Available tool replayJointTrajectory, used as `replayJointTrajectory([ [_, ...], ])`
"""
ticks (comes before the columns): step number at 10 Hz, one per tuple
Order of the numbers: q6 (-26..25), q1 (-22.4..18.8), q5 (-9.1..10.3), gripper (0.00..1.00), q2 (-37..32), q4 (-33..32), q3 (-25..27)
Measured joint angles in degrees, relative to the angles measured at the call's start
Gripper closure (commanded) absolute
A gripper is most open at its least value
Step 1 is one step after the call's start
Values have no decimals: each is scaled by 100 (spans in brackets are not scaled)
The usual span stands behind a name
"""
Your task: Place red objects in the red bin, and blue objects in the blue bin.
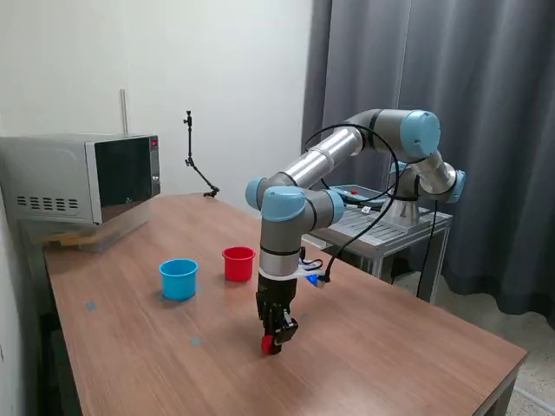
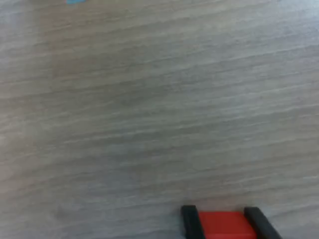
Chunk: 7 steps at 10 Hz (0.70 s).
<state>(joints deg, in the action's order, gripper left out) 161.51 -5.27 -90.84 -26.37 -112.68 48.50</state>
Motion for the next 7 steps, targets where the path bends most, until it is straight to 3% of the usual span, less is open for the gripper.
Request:
replayJointTrajectory([
  [3, 21, 90, -40, 100, -279, 0, 117],
  [7, -72, 420, -324, 100, -1129, -15, 1081],
])
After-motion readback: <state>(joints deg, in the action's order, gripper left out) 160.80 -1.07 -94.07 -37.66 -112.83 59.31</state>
